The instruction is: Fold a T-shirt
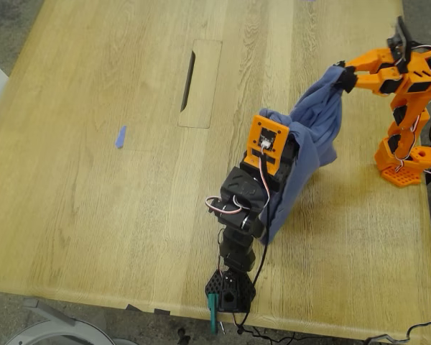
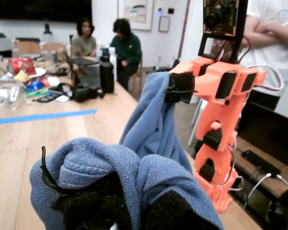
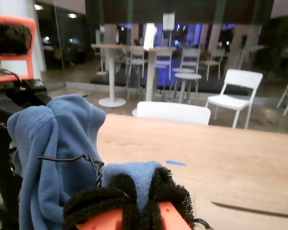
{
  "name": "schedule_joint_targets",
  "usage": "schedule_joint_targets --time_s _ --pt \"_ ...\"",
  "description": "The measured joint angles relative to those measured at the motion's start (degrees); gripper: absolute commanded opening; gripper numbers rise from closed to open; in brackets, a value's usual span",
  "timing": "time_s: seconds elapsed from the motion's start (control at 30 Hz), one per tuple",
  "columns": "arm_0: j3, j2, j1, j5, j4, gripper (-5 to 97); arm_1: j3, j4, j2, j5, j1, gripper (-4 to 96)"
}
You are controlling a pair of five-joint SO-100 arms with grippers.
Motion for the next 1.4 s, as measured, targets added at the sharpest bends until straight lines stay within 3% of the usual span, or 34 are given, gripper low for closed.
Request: schedule_joint_targets --time_s 0.27,0.47,1.0,1.4 --pt "13.45 5.89 -4.13 -0.18 0.00 0 -0.35 8.26 0.09 1.58 2.02 -0.2" --pt "28.30 16.08 -6.68 -0.18 0.00 0 -0.35 8.79 -0.18 1.93 3.34 -0.2" --pt "49.48 24.52 -9.76 -0.44 -0.18 0 6.68 8.96 -2.81 2.46 7.47 -0.2" --pt "81.74 38.41 -13.62 -0.44 -16.70 0 6.15 8.96 -8.61 2.46 13.10 -0.3"
